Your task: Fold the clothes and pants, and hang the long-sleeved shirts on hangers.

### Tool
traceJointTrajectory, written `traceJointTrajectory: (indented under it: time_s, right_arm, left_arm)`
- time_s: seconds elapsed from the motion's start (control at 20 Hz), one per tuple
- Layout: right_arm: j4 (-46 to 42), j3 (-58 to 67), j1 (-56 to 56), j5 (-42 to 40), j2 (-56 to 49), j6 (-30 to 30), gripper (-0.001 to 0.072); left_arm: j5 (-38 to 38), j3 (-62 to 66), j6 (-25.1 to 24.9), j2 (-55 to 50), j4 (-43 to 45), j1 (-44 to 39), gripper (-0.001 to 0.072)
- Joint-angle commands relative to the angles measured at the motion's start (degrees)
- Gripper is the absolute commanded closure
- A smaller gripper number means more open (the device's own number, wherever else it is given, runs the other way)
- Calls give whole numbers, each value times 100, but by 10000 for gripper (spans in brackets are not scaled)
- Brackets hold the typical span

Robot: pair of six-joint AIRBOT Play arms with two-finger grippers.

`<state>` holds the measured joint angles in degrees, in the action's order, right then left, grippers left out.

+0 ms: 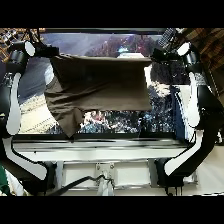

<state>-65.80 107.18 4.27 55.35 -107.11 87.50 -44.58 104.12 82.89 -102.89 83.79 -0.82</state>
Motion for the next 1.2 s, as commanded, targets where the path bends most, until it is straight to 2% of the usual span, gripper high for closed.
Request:
traceJointTrajectory:
  time_s: [0.0,0.25,0.45,0.7,0.75,0.8,0.85,0.9,0.95,1.05,1.15]
  right_arm:
    - [-20,2,-11,538,-4,-118,686]
    - [-656,-50,-227,1401,-9,-109,687]
    - [-826,-426,-374,1429,-9,155,686]
    - [-955,-964,-415,1423,-9,155,684]
    - [-960,-1016,-413,1425,-9,153,662]
    - [-955,-1021,-413,1447,-7,155,462]
    - [-957,-1021,-413,1456,22,153,247]
    - [-962,-1021,-413,1462,74,151,247]
    - [-986,-1021,-396,1469,138,153,250]
    - [-1016,-1021,-352,1567,354,155,317]
    - [-1113,-1078,-317,1762,647,151,317]
  left_arm:
    - [-643,-4,111,-22,22,22,709]
    - [-2120,-120,120,-140,114,15,710]
    - [-2238,-533,114,-144,168,17,708]
    - [-2256,-752,114,-326,166,20,707]
    - [-2262,-752,116,-350,160,20,704]
    - [-2284,-752,114,-350,122,17,676]
    - [-2337,-750,116,-332,122,17,534]
    - [-2446,-750,116,-299,127,17,390]
    - [-2581,-748,114,-238,131,26,335]
    - [-2640,-743,116,0,214,98,336]
    - [-2452,-691,291,363,319,251,361]
